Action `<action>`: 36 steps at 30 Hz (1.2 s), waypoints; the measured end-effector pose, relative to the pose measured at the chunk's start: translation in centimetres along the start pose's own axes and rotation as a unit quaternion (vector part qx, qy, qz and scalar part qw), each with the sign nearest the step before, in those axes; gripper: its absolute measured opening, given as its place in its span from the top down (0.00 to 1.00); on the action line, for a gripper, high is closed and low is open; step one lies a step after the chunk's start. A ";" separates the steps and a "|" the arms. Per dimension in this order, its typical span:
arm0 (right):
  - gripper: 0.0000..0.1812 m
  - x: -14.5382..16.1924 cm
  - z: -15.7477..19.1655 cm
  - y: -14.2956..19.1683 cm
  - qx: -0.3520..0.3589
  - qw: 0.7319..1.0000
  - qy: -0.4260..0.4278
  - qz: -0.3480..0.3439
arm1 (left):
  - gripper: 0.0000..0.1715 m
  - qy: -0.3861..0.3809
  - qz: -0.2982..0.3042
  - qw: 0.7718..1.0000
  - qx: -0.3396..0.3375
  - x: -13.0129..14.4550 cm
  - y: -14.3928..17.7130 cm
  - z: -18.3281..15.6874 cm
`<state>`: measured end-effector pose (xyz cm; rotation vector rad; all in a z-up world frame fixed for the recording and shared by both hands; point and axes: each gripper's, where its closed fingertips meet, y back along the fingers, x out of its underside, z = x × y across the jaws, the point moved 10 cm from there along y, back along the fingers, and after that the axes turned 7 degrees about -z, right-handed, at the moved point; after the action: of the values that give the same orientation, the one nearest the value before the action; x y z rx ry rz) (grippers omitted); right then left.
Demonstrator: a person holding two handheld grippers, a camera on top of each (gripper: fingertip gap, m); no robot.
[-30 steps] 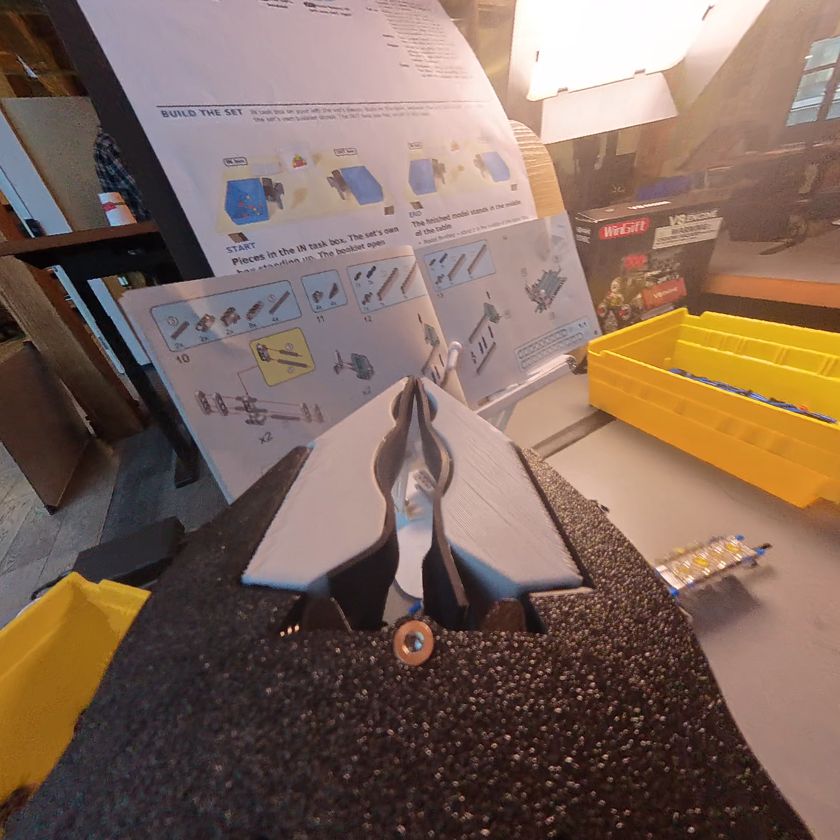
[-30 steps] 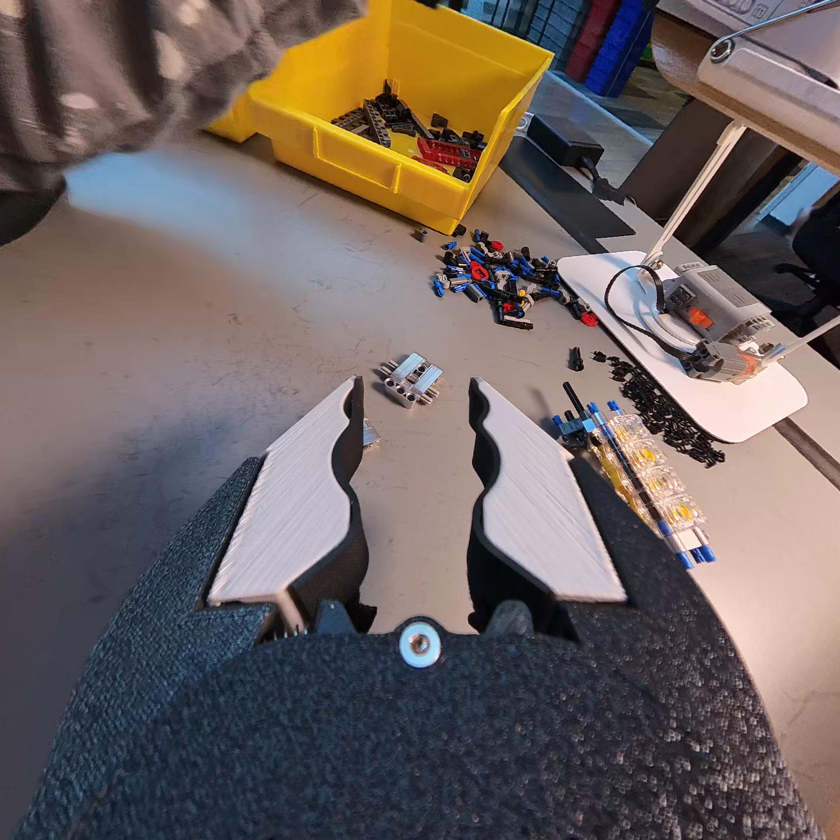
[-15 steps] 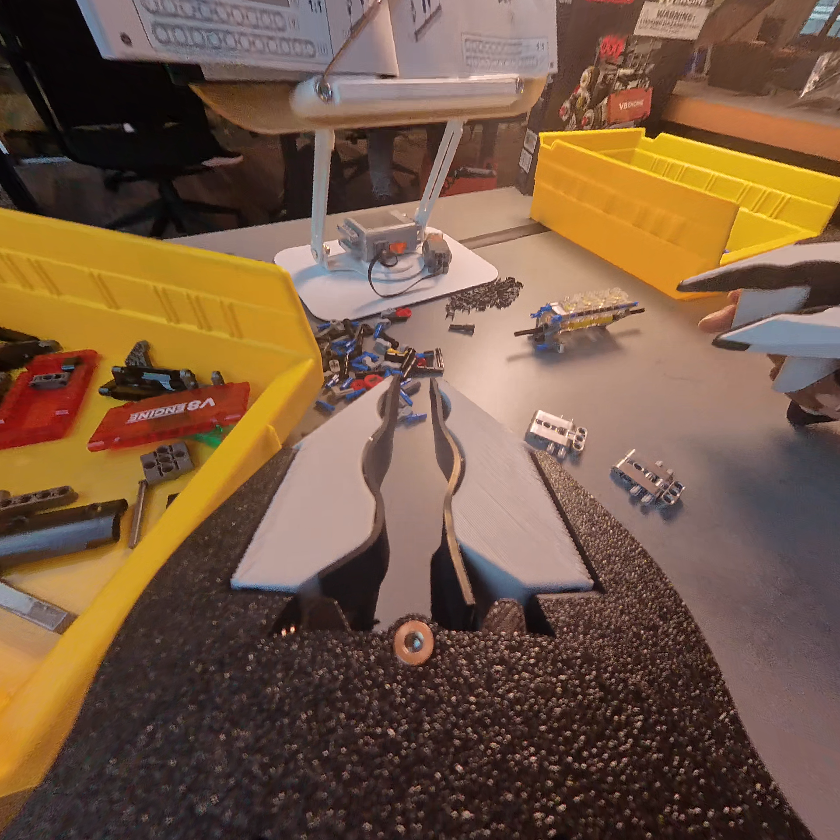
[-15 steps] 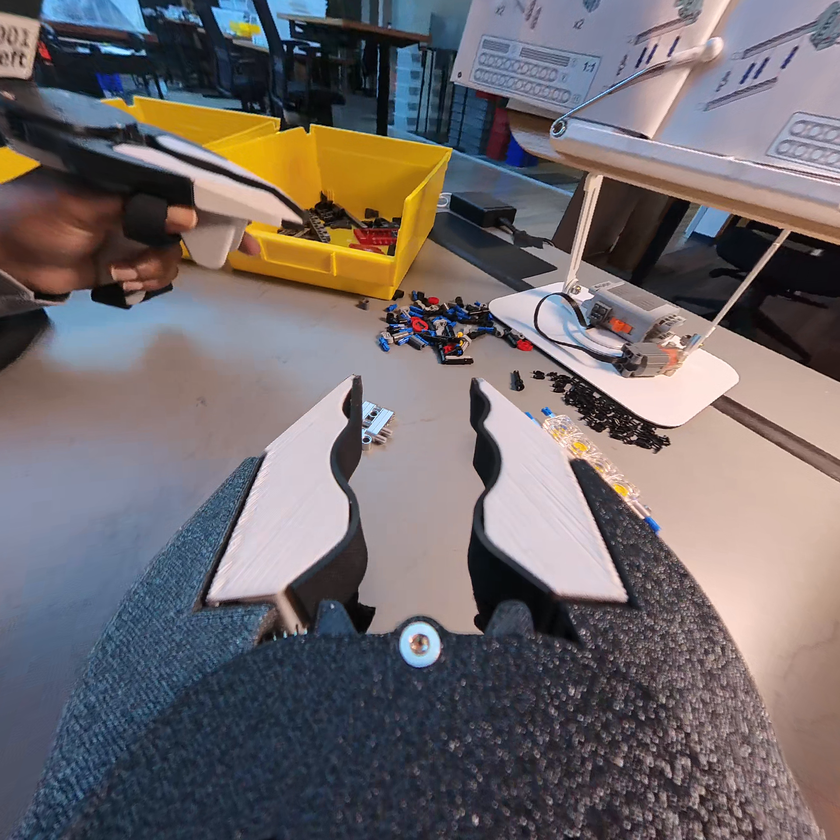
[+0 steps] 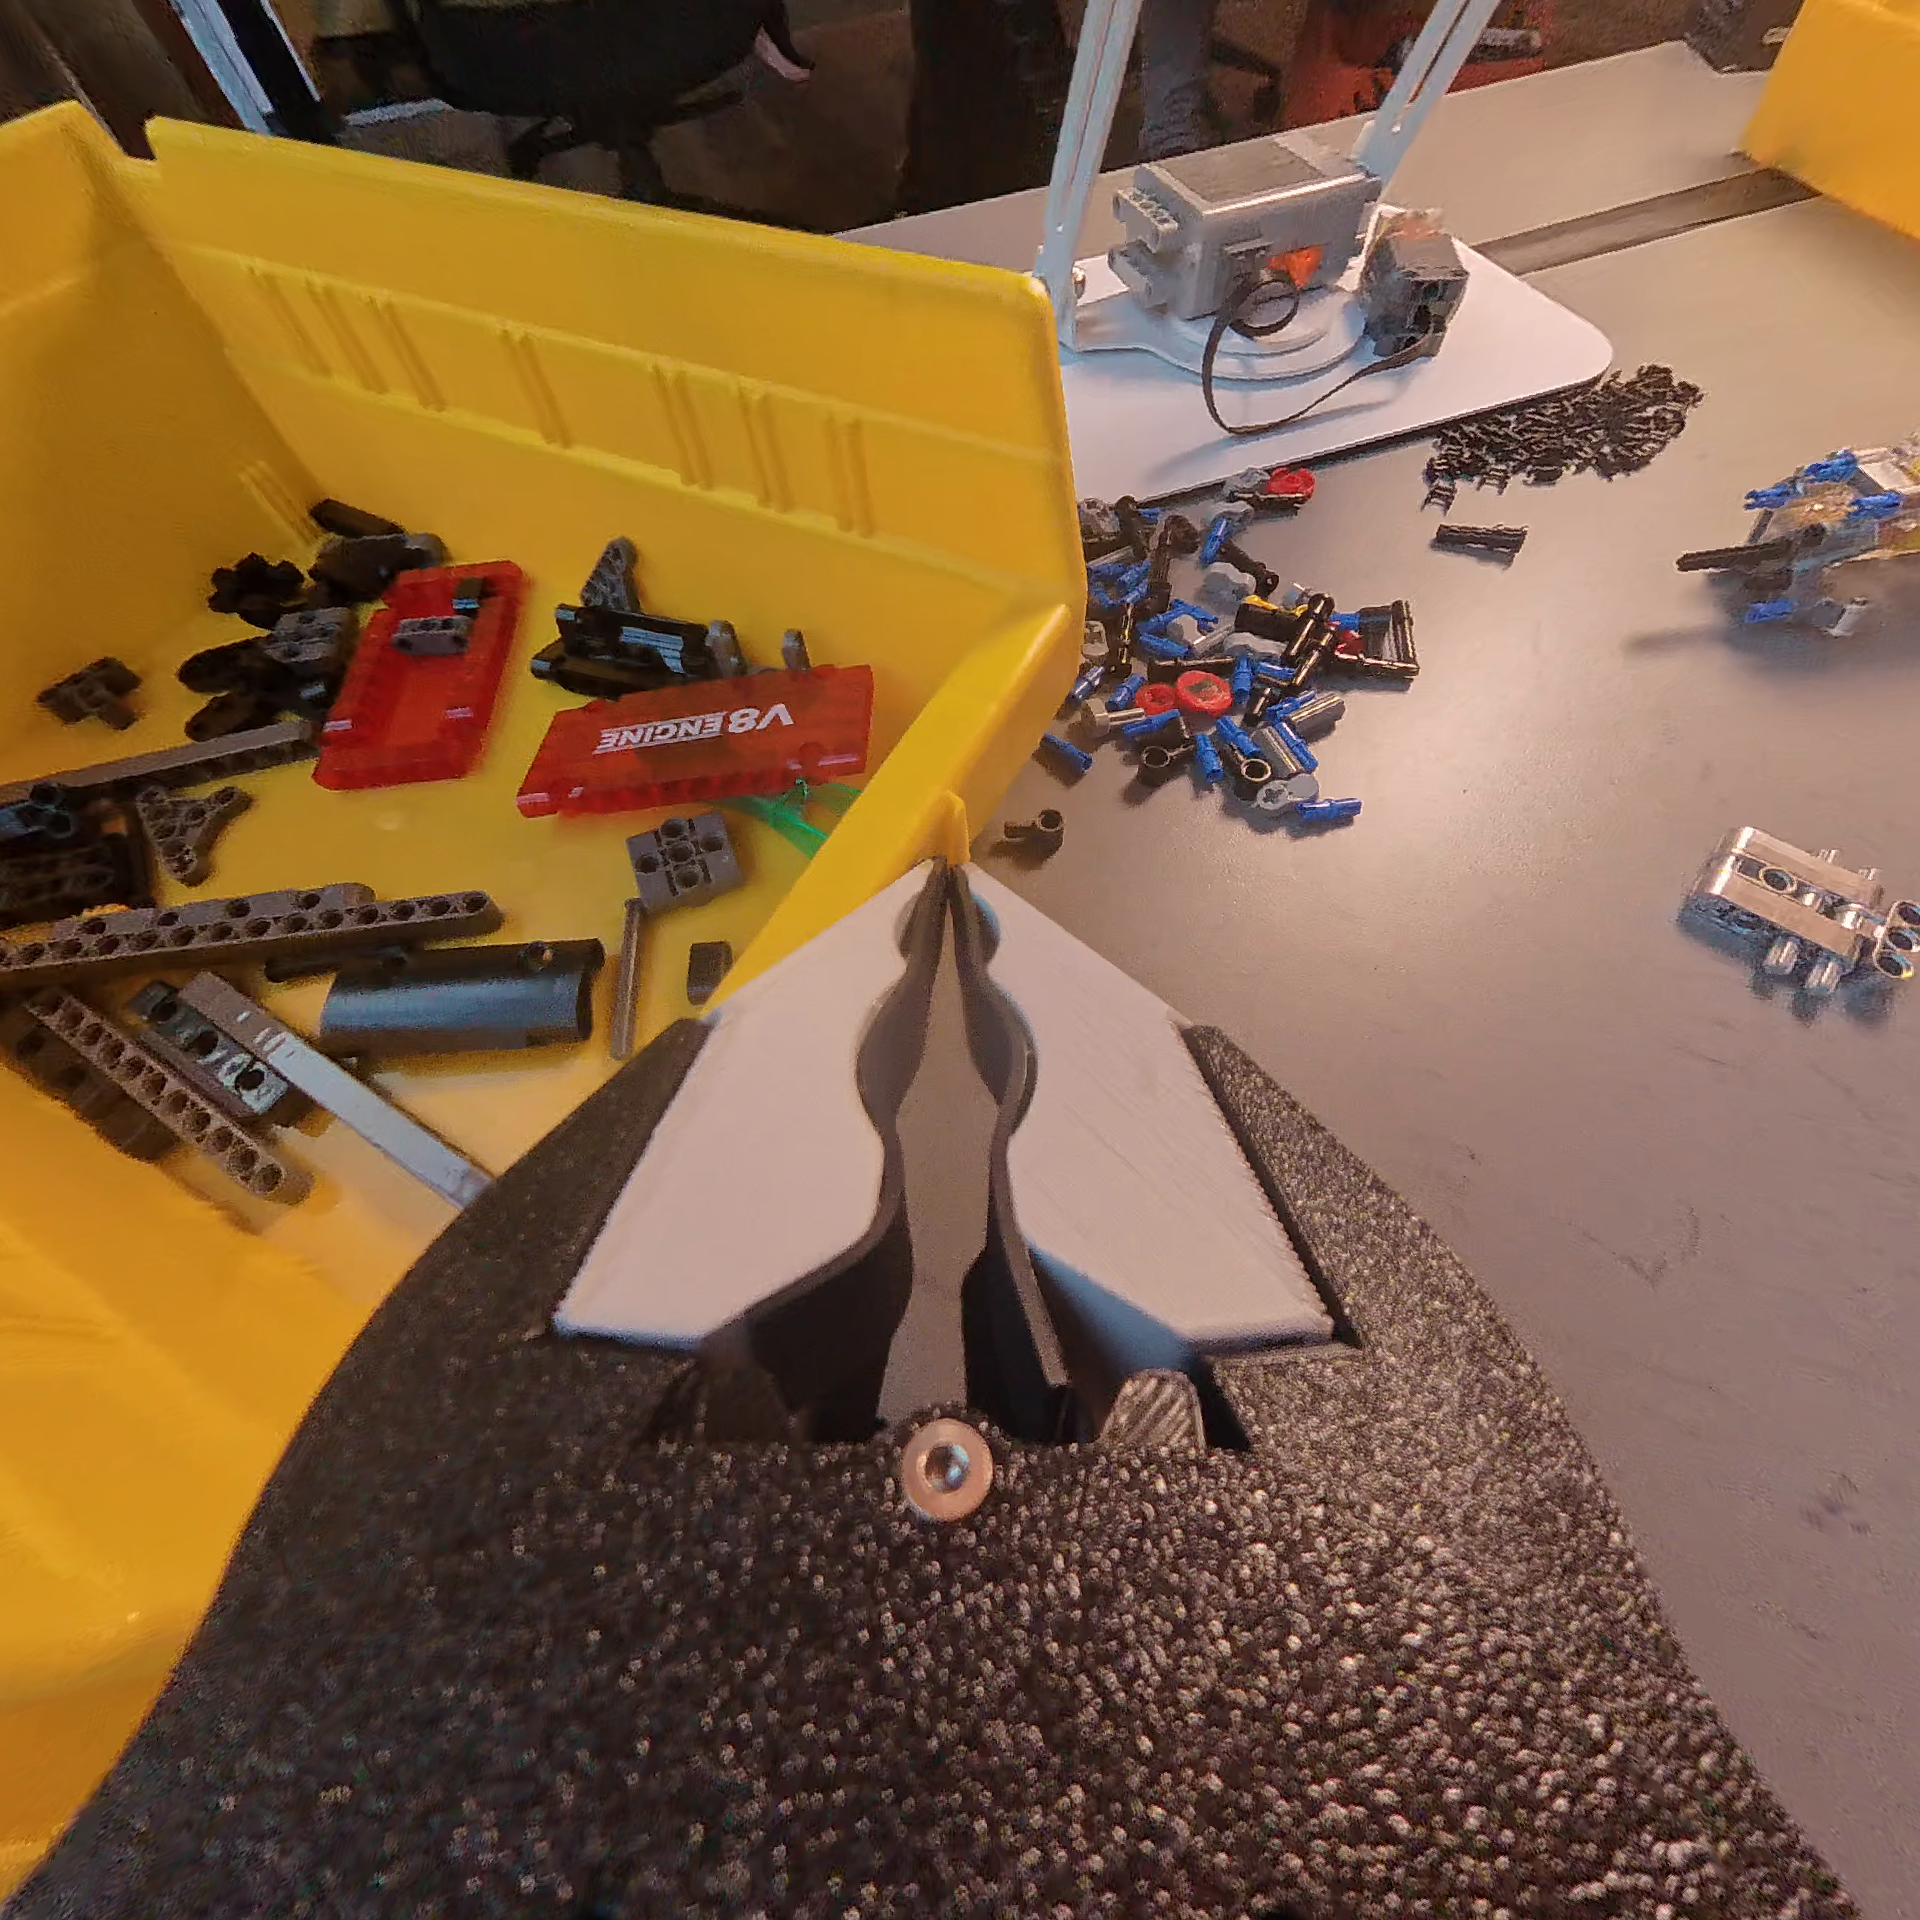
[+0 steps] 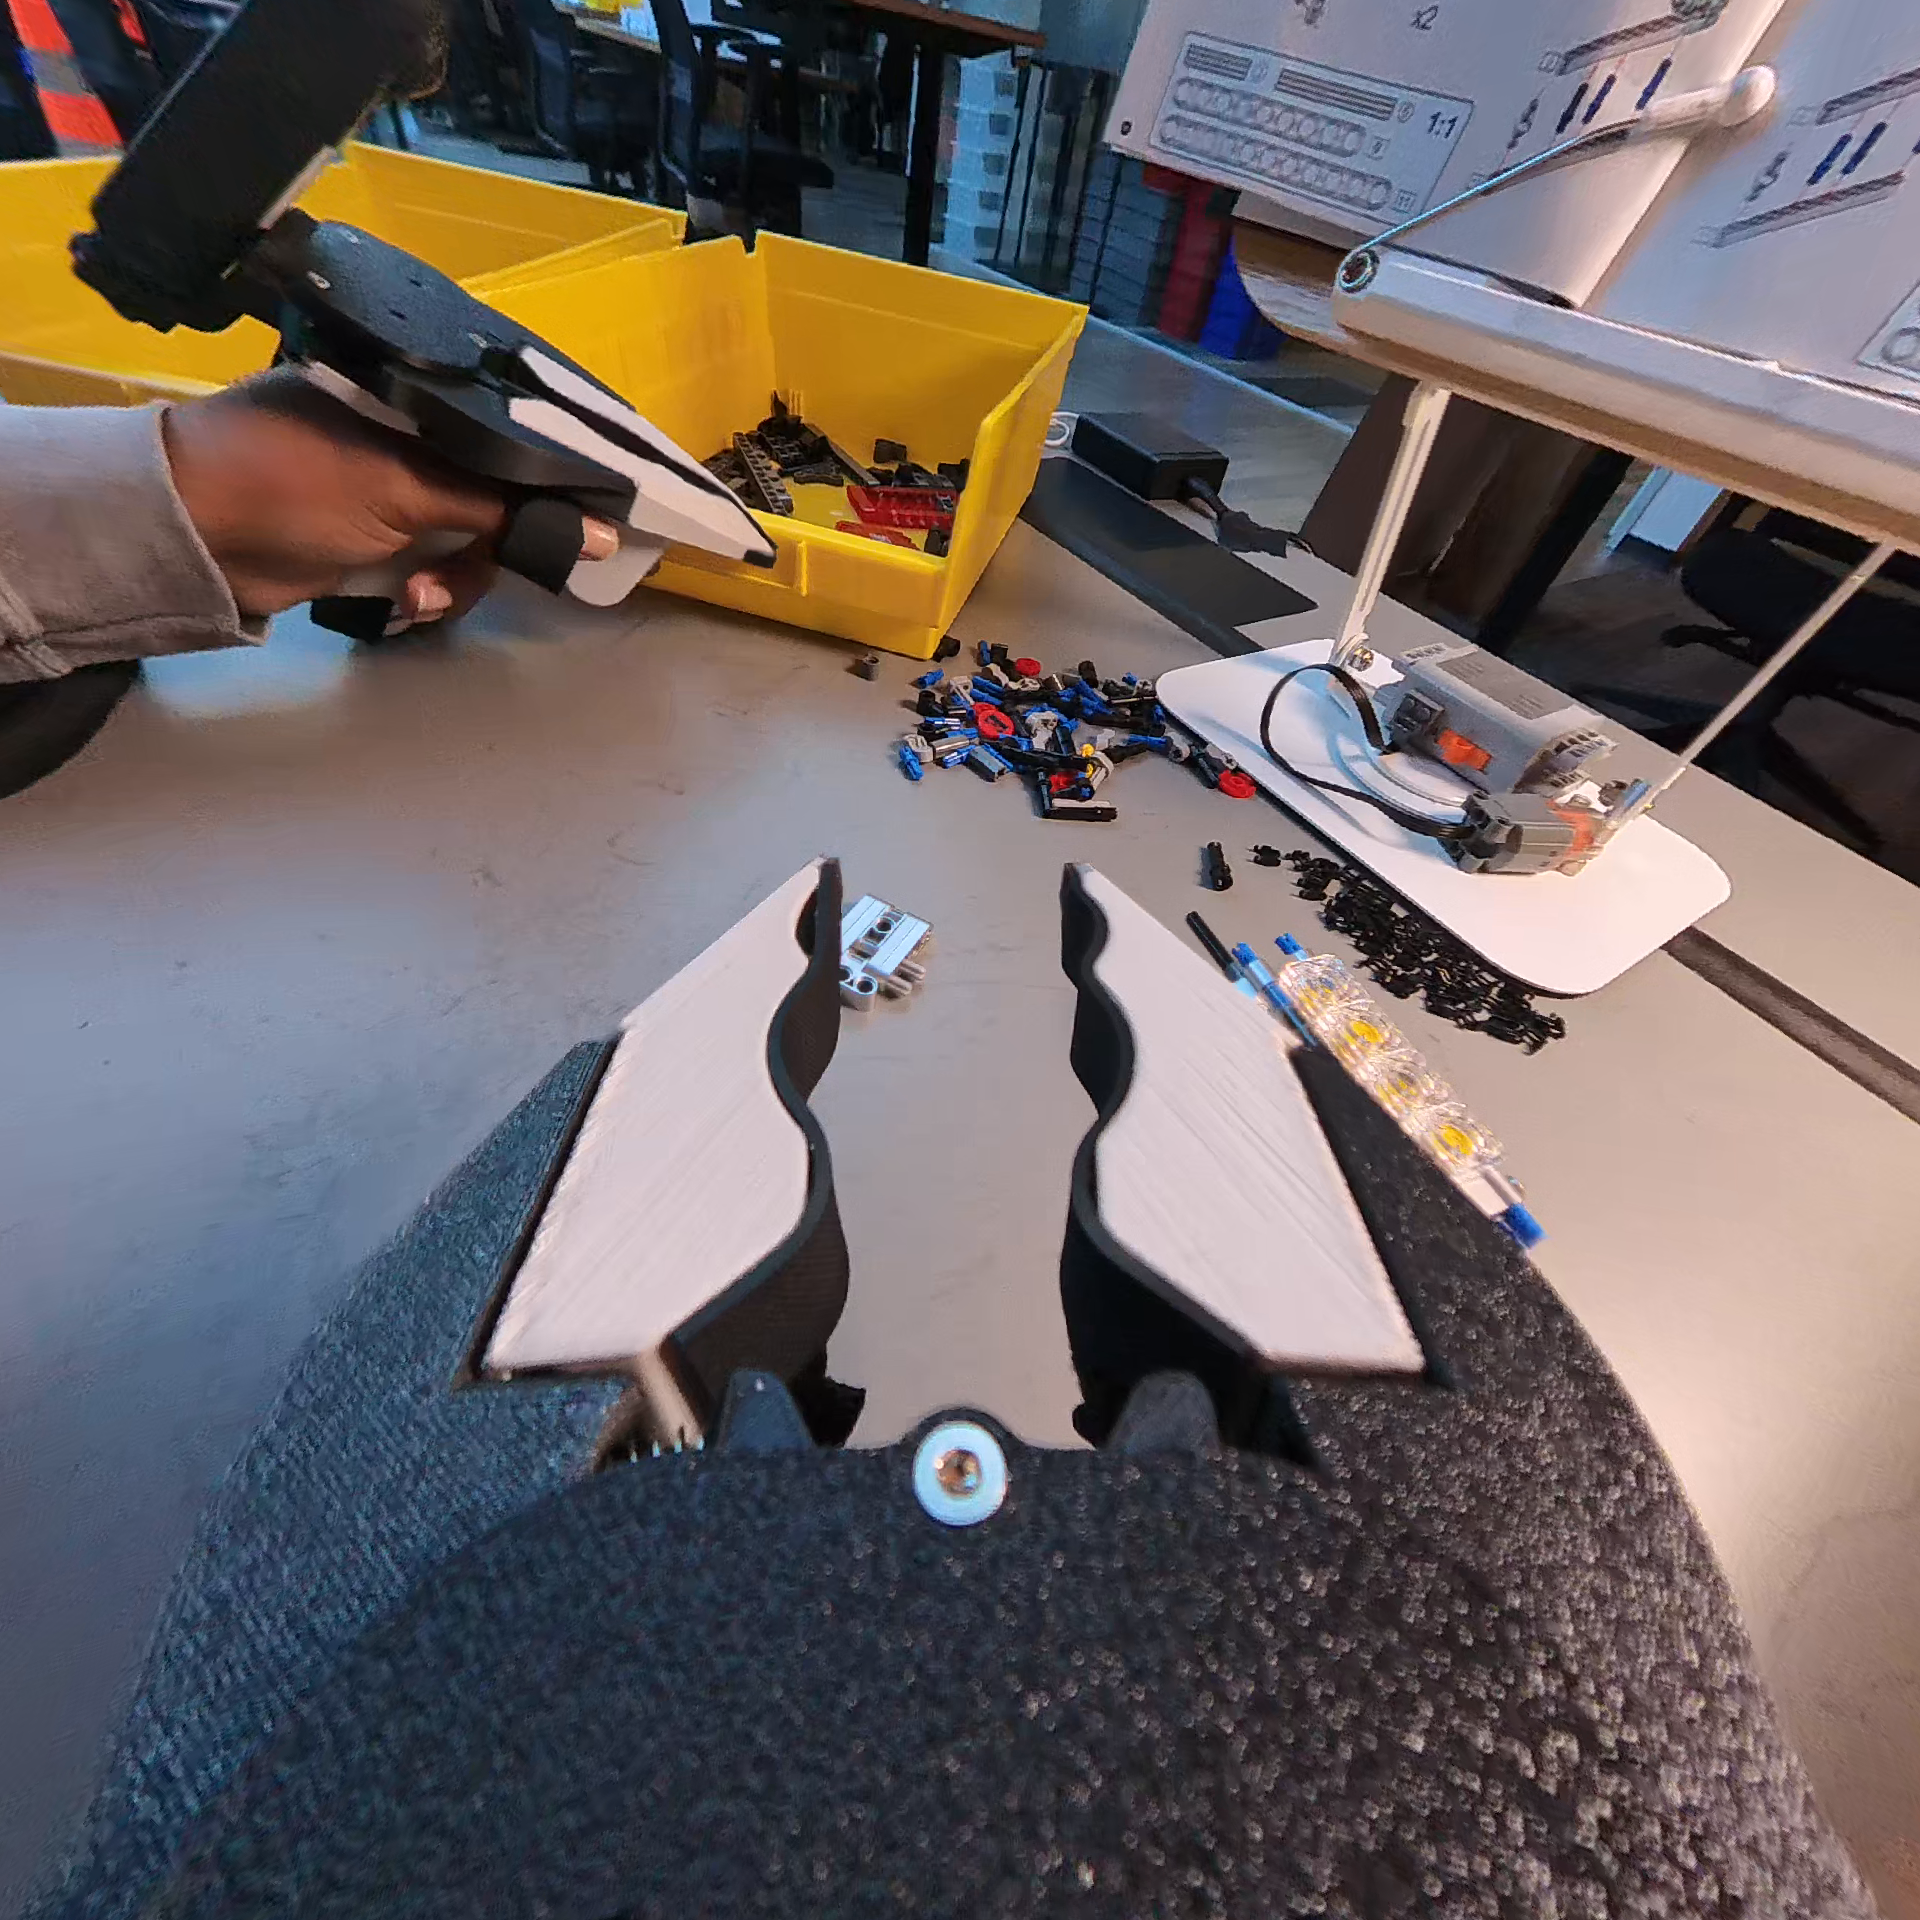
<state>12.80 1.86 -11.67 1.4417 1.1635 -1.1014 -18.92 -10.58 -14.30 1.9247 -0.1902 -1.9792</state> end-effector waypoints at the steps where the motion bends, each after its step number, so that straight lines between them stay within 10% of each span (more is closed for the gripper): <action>1: 0.77 0.0 0.1 -0.1 -0.002 1.000 0.003 0.002 | 1.00 0.004 0.001 1.000 -0.002 0.0 -0.1 0.1; 12: 0.77 -0.1 0.1 0.0 -0.006 1.000 -0.001 0.002 | 1.00 -0.025 -0.003 0.998 -0.055 -0.3 -1.0 0.9; 36: 0.75 -0.1 -0.5 0.3 0.010 1.000 -0.012 -0.020 | 0.78 -0.014 -0.111 0.973 0.203 -1.6 1.6 -6.4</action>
<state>13.10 2.28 -11.43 1.4219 1.1727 -1.1587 -12.30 -10.45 -12.65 2.2521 -0.4335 -2.2531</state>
